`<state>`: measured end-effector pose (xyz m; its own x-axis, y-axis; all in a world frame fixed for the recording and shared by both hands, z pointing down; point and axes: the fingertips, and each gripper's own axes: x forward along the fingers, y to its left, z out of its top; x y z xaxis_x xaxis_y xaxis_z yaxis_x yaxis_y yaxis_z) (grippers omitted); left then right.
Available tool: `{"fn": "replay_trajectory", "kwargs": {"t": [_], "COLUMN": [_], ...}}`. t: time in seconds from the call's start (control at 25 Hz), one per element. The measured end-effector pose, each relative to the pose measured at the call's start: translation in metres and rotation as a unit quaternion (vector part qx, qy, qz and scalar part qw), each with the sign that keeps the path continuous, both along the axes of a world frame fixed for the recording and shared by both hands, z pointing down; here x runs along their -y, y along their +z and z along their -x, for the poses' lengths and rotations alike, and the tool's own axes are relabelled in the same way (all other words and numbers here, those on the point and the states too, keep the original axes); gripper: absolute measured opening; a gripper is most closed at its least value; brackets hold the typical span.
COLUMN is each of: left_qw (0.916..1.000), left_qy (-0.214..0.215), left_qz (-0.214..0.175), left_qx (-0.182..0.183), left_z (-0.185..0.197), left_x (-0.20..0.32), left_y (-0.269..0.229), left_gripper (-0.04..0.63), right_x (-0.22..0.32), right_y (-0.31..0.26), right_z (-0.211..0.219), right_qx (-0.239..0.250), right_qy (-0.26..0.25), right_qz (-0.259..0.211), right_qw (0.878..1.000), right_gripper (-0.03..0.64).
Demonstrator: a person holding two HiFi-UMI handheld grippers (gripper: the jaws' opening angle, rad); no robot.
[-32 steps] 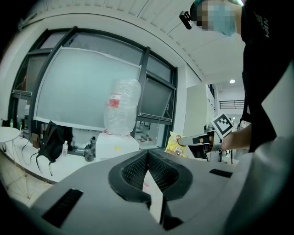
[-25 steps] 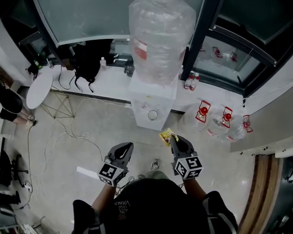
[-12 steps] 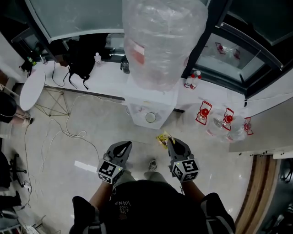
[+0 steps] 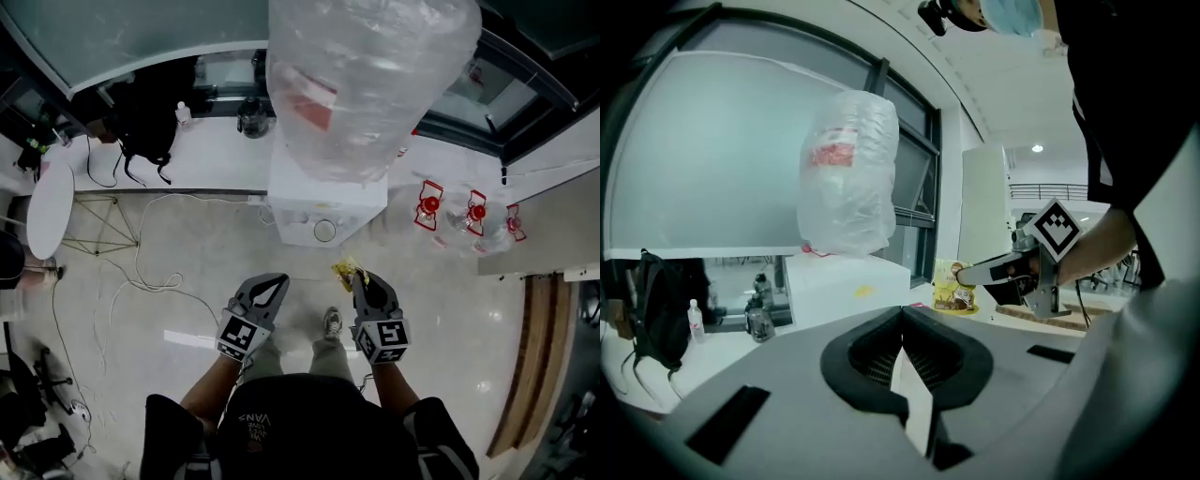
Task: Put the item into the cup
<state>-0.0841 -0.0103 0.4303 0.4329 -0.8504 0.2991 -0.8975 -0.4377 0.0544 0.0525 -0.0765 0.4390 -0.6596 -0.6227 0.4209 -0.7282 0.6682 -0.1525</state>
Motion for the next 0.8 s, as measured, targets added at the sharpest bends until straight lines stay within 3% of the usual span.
{"fn": "replay_trajectory", "kwargs": {"t": [0.48,0.8], "left_qw": [0.9997,0.9998], "left_qy": [0.013,0.014], "left_qz": [0.019,0.013], "left_qx": [-0.006,0.011], "left_z": [0.033,0.029], "left_x": [0.027,0.065], "left_y": [0.092,0.154], "left_gripper": [0.018,0.020], "right_x": [0.028,0.056], "right_y": [0.073,0.135], "right_z": [0.028,0.037], "right_qx": [-0.028,-0.072], "right_qy": [0.046,0.028], "right_qz": [-0.016,-0.028], "right_qw": [0.998,0.997], "right_gripper": [0.052,0.052]}}
